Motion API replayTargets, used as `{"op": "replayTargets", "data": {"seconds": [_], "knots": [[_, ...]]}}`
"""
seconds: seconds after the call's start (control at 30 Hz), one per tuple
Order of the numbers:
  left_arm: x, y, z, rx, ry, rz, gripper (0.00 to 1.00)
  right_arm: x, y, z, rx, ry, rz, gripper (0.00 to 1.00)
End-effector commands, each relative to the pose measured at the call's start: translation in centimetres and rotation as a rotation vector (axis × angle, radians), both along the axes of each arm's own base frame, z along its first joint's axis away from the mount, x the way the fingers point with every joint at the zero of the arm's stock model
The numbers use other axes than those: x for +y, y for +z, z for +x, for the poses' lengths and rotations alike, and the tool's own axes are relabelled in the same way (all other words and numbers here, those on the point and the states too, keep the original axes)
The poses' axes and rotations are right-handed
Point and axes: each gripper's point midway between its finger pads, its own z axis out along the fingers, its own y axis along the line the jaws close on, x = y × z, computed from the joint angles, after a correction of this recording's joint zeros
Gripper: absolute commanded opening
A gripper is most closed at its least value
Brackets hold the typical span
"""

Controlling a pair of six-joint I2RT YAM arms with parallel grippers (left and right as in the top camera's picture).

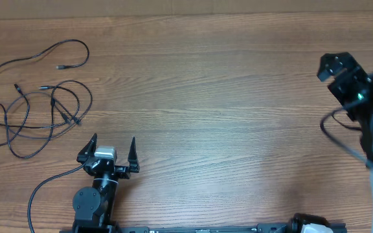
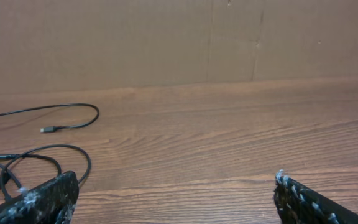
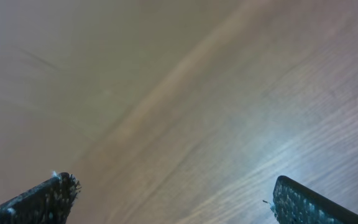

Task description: Untangle cables

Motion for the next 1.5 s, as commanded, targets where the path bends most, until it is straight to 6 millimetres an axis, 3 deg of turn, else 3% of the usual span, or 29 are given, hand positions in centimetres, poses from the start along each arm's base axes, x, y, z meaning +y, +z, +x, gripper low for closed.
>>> {"op": "replayTargets", "data": {"seconds": [0.0, 0.13, 0.27, 0.6, 0.87, 0.97, 1.47], "knots": [[0.5, 0.0, 0.0, -0.008, 0.022, 0.023, 1.00, 0.2, 3.7, -2.9, -0.126, -0.012, -0.028, 1.00], [0.5, 0.0, 0.0, -0.008, 0.022, 0.023, 1.00, 0.7, 6.5, -5.8, -0.234, -0.012, -0.046, 1.00], [0.5, 0.0, 0.0, -0.008, 0.022, 0.023, 1.00, 1.0, 7.3, -7.4, -0.267, -0.012, -0.051, 1.00], [0.5, 0.1, 0.0, -0.008, 0.022, 0.023, 1.00, 1.2, 4.3, -8.3, -0.143, -0.012, -0.031, 1.00], [0.5, 0.0, 0.0, -0.008, 0.022, 0.023, 0.99, 1.6, 2.7, -10.5, -0.123, -0.012, -0.027, 1.00], [0.5, 0.0, 0.0, -0.008, 0.022, 0.023, 1.00, 1.7, 1.1, -11.4, -0.112, -0.011, -0.026, 1.00], [0.5, 0.0, 0.0, -0.008, 0.022, 0.023, 1.00, 3.0, -10.7, -14.4, 0.029, 0.034, -0.003, 1.00]]}}
